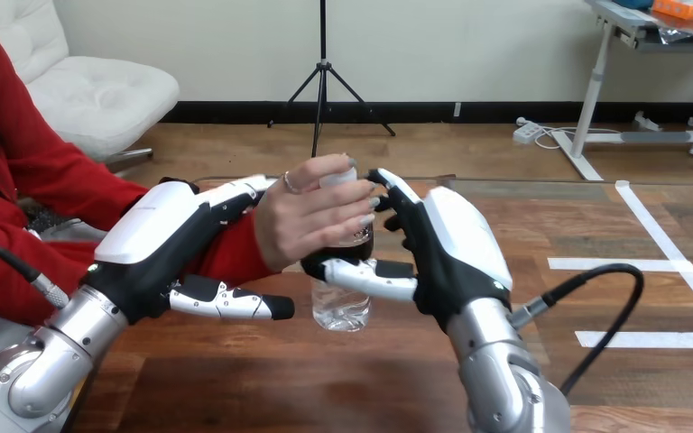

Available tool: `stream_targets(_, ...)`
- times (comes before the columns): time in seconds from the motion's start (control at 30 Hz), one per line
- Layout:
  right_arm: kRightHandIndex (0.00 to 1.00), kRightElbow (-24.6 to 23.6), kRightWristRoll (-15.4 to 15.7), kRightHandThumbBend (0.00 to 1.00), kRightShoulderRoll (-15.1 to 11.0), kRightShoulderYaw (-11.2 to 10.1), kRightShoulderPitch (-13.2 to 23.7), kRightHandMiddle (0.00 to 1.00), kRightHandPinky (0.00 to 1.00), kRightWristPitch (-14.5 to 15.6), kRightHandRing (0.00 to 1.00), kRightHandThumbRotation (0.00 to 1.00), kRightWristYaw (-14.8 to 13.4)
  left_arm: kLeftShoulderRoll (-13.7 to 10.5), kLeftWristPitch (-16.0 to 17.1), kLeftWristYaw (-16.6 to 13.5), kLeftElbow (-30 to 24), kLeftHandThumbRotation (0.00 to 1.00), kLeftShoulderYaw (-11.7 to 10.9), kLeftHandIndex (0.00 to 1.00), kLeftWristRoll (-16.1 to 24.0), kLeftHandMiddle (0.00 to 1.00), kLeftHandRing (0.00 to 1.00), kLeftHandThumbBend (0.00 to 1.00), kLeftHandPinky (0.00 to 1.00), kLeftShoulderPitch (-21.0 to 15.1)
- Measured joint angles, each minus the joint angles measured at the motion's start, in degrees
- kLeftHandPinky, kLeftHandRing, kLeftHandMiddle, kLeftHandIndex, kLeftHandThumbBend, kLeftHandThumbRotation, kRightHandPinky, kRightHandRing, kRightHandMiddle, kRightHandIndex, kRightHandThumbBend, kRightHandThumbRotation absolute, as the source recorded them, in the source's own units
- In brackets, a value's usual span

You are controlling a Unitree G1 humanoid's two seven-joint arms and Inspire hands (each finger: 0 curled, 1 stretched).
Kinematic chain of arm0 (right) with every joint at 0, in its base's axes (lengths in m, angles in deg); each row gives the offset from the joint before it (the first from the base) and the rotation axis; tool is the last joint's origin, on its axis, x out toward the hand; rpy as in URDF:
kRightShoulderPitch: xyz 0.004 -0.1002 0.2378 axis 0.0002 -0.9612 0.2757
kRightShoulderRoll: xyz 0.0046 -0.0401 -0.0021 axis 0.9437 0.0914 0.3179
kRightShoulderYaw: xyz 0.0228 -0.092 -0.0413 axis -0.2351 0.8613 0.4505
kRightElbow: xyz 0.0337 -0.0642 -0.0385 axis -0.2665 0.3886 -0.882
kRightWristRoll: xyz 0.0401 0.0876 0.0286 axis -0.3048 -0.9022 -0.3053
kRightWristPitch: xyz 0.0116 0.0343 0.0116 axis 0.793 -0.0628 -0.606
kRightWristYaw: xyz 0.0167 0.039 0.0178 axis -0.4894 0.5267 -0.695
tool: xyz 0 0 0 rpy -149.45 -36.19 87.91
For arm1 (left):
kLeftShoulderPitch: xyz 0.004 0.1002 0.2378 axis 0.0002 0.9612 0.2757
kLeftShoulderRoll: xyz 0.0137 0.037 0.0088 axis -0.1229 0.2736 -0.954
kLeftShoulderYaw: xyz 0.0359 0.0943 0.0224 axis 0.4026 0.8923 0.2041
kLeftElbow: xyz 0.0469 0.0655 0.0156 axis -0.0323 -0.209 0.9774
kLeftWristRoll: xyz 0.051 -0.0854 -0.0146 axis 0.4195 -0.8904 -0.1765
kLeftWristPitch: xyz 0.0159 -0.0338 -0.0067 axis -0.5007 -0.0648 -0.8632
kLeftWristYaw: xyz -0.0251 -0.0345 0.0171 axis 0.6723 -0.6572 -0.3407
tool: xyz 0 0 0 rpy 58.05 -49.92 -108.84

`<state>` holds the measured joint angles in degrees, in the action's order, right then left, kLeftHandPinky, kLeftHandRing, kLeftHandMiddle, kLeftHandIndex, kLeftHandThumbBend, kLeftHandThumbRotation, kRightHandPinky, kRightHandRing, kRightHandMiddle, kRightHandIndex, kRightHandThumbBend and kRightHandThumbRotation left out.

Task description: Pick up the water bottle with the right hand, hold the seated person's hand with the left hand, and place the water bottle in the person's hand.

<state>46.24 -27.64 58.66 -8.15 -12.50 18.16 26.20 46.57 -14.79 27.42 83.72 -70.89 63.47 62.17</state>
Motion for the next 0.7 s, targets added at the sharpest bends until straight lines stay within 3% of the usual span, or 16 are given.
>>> stream_targets(0.7, 0.94, 0.0, -3.7, 1.0, -2.7, -2.0, -3.3, 0.87, 0.76, -0.1, 0.84, 0.67, 1.2, 0.0, 3.0, -2.5, 0.0, 0.75, 0.0, 1.0, 3.0, 1.0, 1.0, 1.0, 0.99, 1.3)
